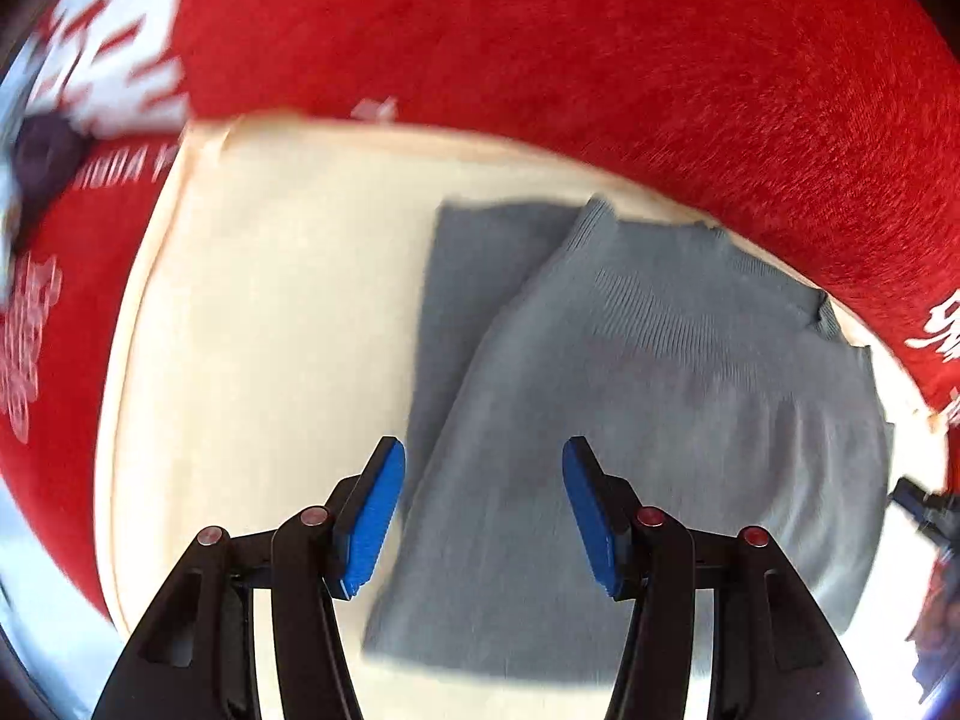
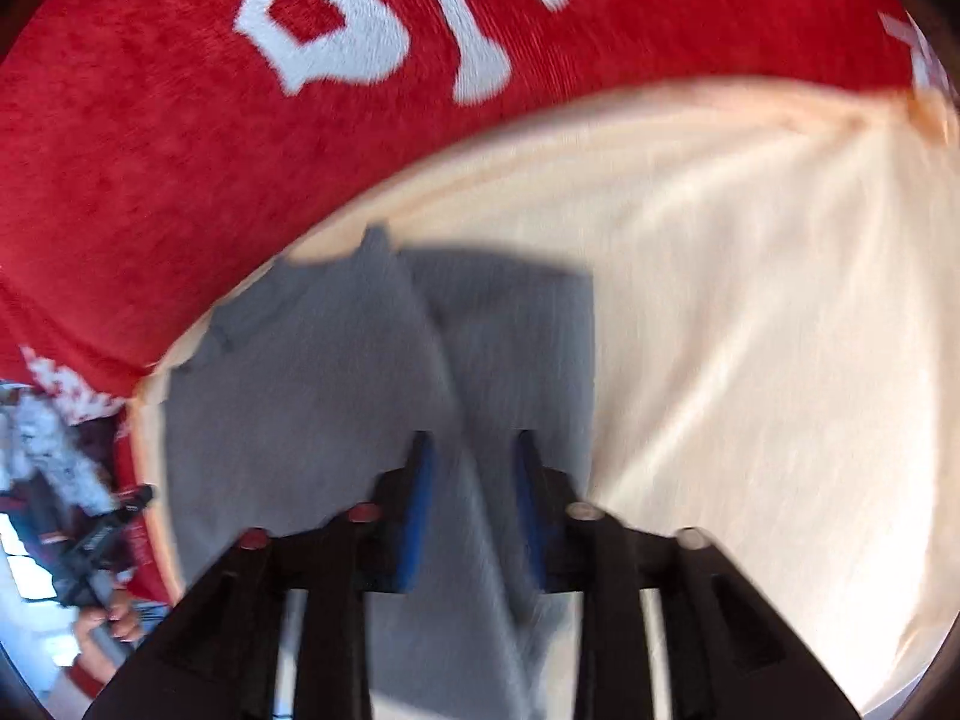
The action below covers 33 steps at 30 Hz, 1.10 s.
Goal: Fold small clothes
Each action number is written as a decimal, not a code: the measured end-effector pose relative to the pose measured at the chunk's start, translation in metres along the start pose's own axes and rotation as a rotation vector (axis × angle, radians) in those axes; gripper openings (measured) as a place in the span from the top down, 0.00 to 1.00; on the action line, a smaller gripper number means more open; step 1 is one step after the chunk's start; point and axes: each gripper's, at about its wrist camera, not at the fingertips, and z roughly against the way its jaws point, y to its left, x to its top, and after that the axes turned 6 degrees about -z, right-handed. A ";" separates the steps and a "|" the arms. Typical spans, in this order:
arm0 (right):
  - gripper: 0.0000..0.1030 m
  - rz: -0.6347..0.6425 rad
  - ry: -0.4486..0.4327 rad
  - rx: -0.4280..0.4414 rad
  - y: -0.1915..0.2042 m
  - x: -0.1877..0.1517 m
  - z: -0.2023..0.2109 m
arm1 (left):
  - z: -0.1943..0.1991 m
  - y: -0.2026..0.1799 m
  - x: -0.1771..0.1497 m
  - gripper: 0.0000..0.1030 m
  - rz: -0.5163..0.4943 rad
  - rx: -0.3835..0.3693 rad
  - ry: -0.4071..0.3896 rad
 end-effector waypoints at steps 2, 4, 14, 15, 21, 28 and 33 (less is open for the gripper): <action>0.53 -0.030 0.021 0.052 -0.007 -0.017 0.005 | 0.009 0.013 -0.020 0.45 0.076 -0.038 0.023; 0.53 -0.065 0.048 0.110 -0.012 -0.038 0.007 | 0.012 0.021 -0.041 0.20 0.152 -0.067 0.042; 0.49 -0.331 0.090 0.223 -0.045 -0.122 -0.002 | -0.009 0.038 -0.101 0.16 0.358 -0.268 0.130; 0.49 -0.375 0.068 0.231 -0.050 -0.127 -0.006 | -0.014 0.040 -0.102 0.16 0.382 -0.296 0.134; 0.50 -0.549 -0.017 0.318 -0.065 -0.141 -0.026 | -0.020 0.050 -0.095 0.20 0.432 -0.331 0.085; 0.92 -0.408 -0.091 0.159 -0.035 -0.133 -0.002 | -0.007 0.054 -0.088 0.85 0.182 -0.268 0.060; 0.92 -0.353 -0.075 0.019 -0.038 -0.139 -0.017 | -0.008 0.063 -0.099 0.85 0.108 -0.249 0.076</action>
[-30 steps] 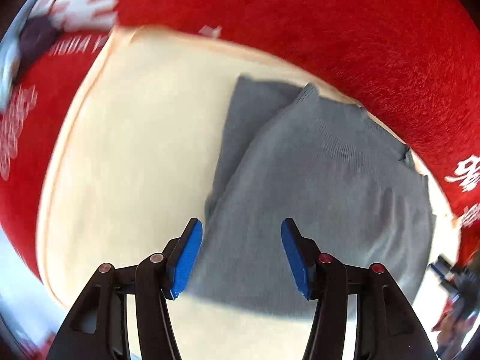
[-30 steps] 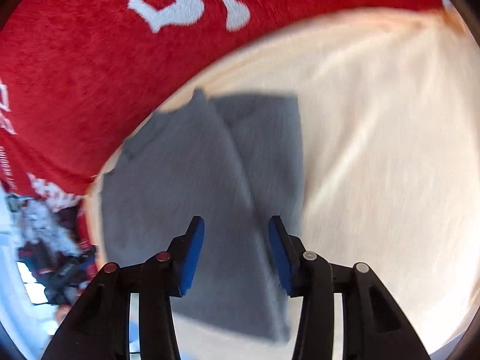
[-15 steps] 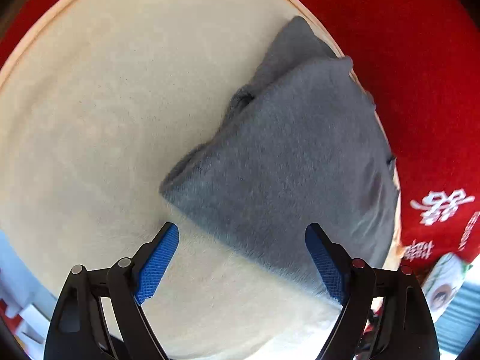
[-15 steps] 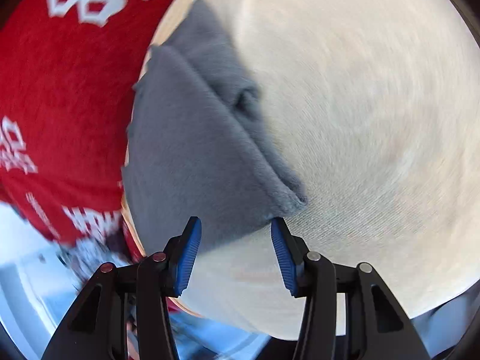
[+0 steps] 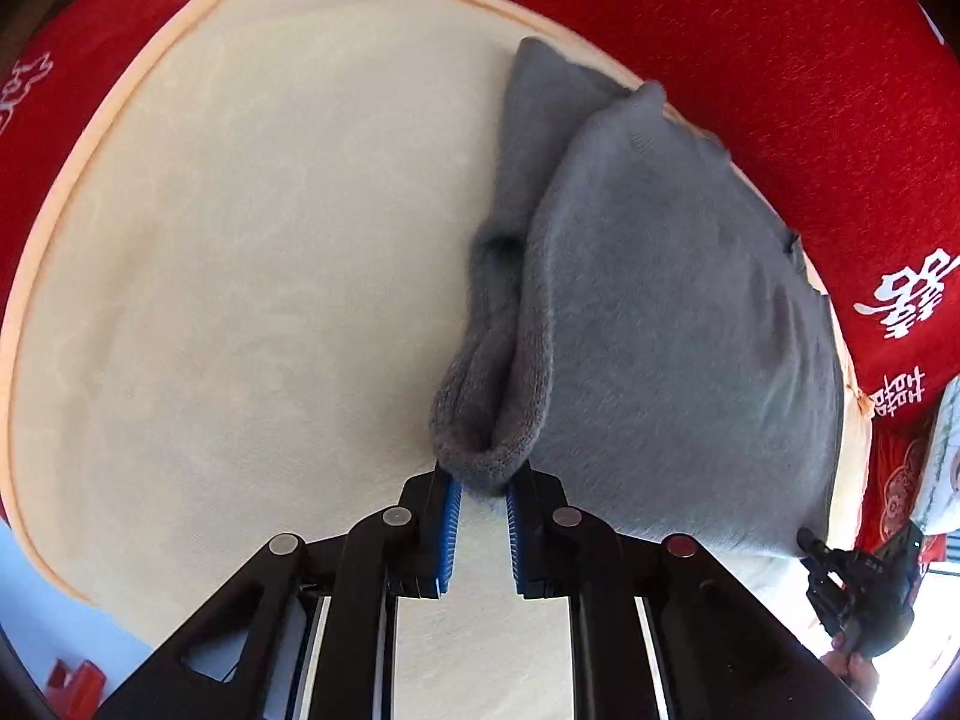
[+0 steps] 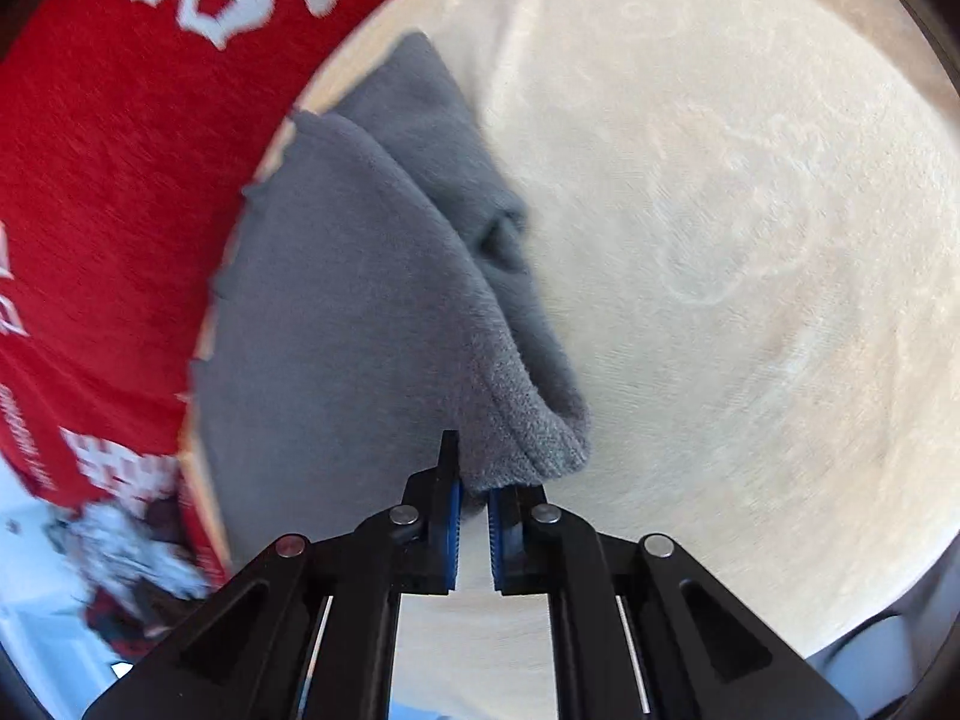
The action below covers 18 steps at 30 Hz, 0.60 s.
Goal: Fold small clothes
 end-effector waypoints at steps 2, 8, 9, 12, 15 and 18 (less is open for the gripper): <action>0.92 -0.006 -0.013 -0.007 -0.001 -0.001 0.002 | 0.007 0.010 -0.002 0.85 0.011 -0.018 0.000; 0.88 0.020 0.002 -0.070 0.012 -0.020 0.014 | 0.025 0.021 -0.007 0.85 -0.057 0.048 0.005; 0.88 0.025 0.020 -0.058 0.016 -0.028 0.015 | 0.028 0.023 -0.008 0.85 -0.069 0.059 0.006; 0.73 0.060 0.117 0.035 0.038 -0.058 0.005 | 0.035 0.031 -0.009 0.85 -0.074 0.070 0.019; 0.36 0.080 0.236 0.172 0.071 -0.096 -0.028 | 0.040 0.044 -0.010 0.85 -0.056 0.069 0.031; 0.36 0.088 0.356 0.280 0.105 -0.130 -0.072 | 0.042 0.053 -0.008 0.85 -0.049 0.079 0.043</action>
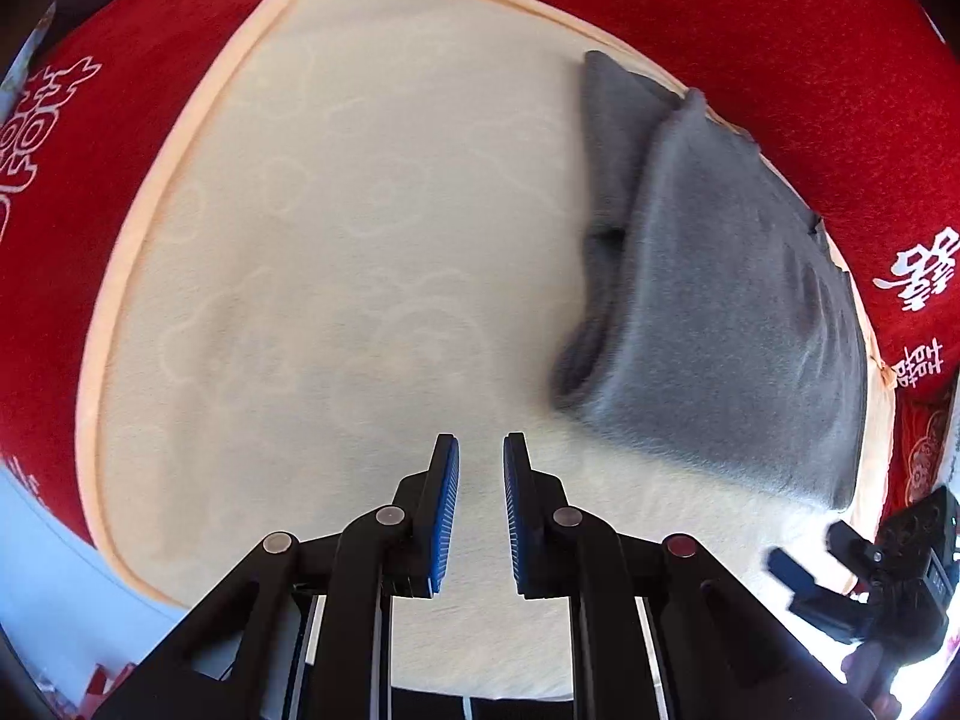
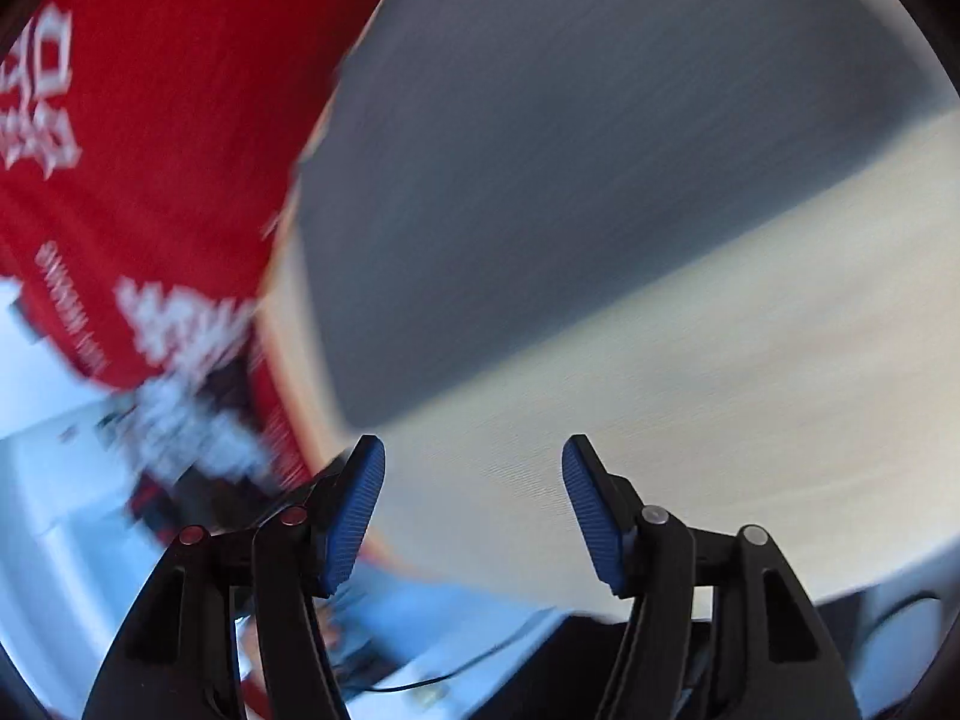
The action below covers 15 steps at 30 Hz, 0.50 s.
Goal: Fold small clothes
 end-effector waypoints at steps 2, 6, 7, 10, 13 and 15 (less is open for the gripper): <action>0.36 -0.017 0.039 0.052 0.011 -0.002 -0.039 | 0.003 0.005 0.000 0.84 -0.004 0.011 -0.005; 0.36 -0.096 0.045 0.159 0.014 -0.003 -0.088 | 0.015 0.015 -0.002 0.12 -0.007 0.065 -0.055; 0.36 -0.112 0.041 0.170 0.015 -0.001 -0.096 | 0.018 0.017 -0.003 0.12 -0.008 0.071 -0.076; 0.41 -0.151 0.027 0.210 0.012 0.001 -0.102 | 0.021 0.025 -0.002 0.12 0.000 0.071 -0.079; 0.91 -0.224 0.024 0.216 0.010 0.006 -0.101 | 0.025 0.032 0.000 0.12 0.002 0.086 -0.081; 0.93 -0.216 0.016 0.216 0.017 0.005 -0.094 | 0.028 0.035 0.001 0.12 0.000 0.089 -0.077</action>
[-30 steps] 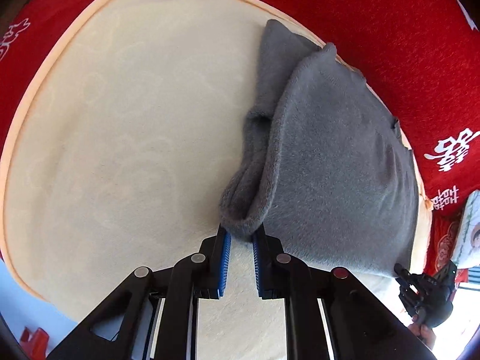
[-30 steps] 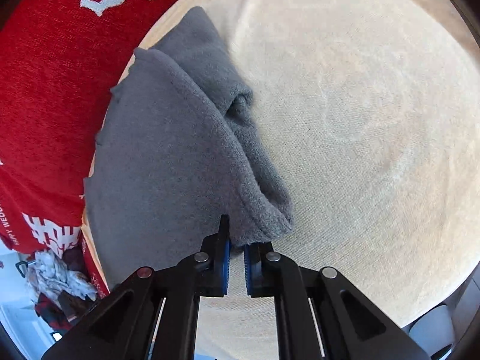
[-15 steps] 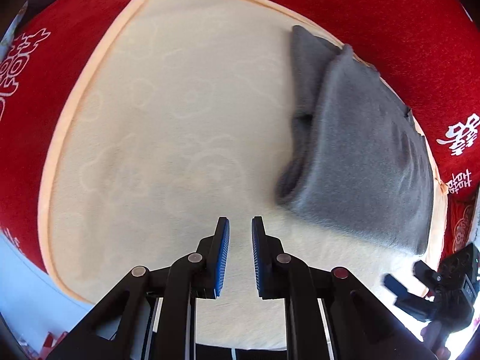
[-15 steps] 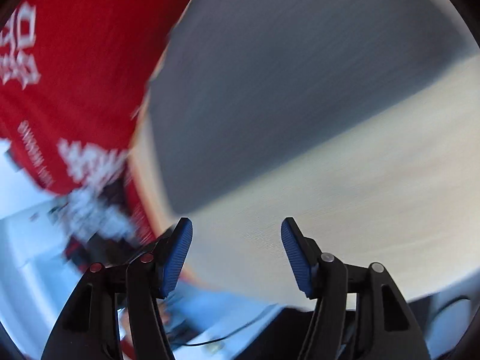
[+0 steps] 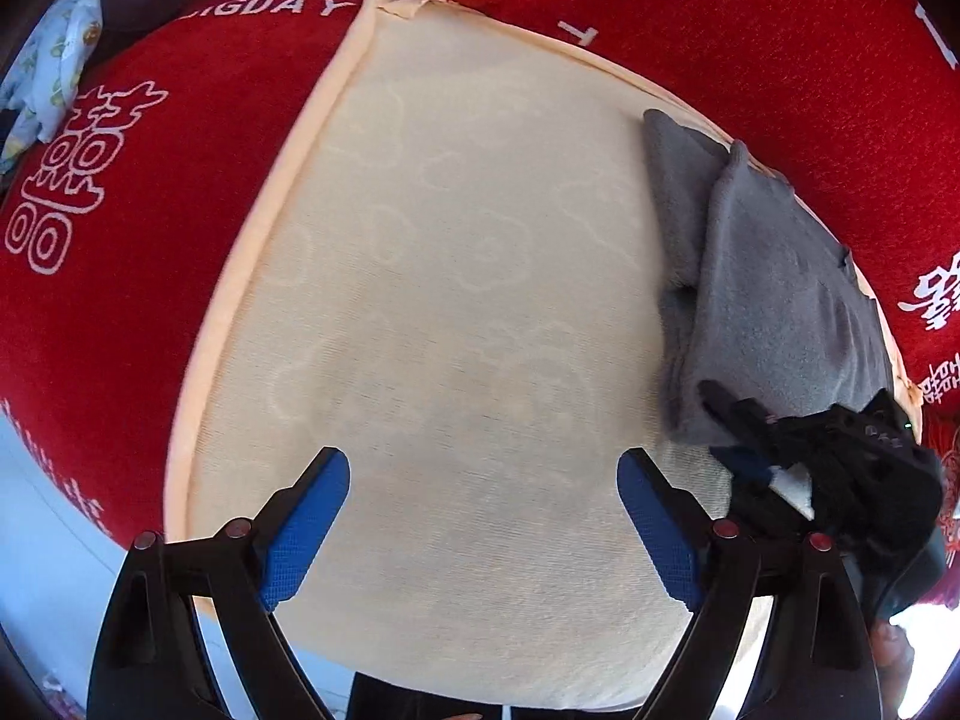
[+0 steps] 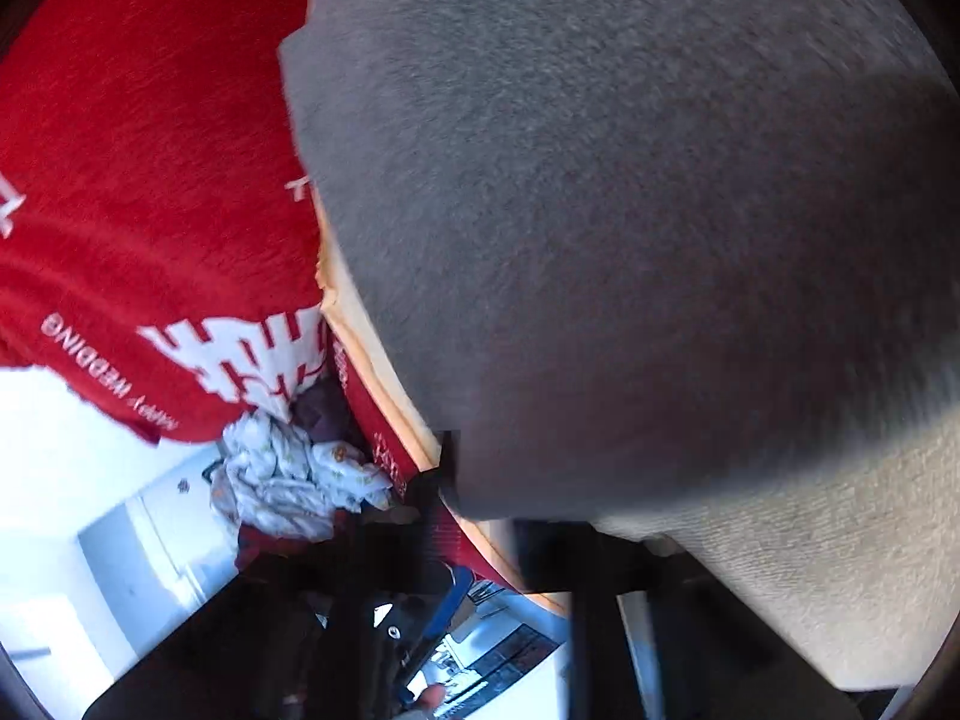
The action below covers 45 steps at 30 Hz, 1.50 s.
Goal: Fold small clothes
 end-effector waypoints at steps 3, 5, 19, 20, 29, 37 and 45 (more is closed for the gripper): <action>0.93 0.091 0.006 -0.074 0.011 -0.008 -0.002 | 0.001 0.003 0.001 0.12 -0.006 -0.002 0.000; 0.93 0.089 0.008 -0.124 0.004 -0.007 -0.007 | -0.007 0.002 0.003 0.12 -0.027 0.004 0.026; 0.86 0.428 0.104 -0.442 0.030 -0.044 0.003 | -0.012 -0.040 0.016 0.12 -0.142 0.024 0.041; 0.81 0.449 0.100 -0.461 0.030 -0.047 0.009 | -0.012 -0.043 0.017 0.12 -0.151 0.024 0.043; 0.40 0.457 -0.001 -0.533 0.016 -0.045 0.078 | -0.015 -0.066 0.019 0.02 -0.185 0.016 0.045; 0.31 0.429 -0.084 -0.533 0.007 -0.041 0.113 | -0.023 -0.090 0.016 0.02 -0.236 0.049 0.077; 0.20 0.386 -0.094 -0.528 -0.008 -0.041 0.124 | -0.033 -0.101 0.017 0.02 -0.286 0.059 0.111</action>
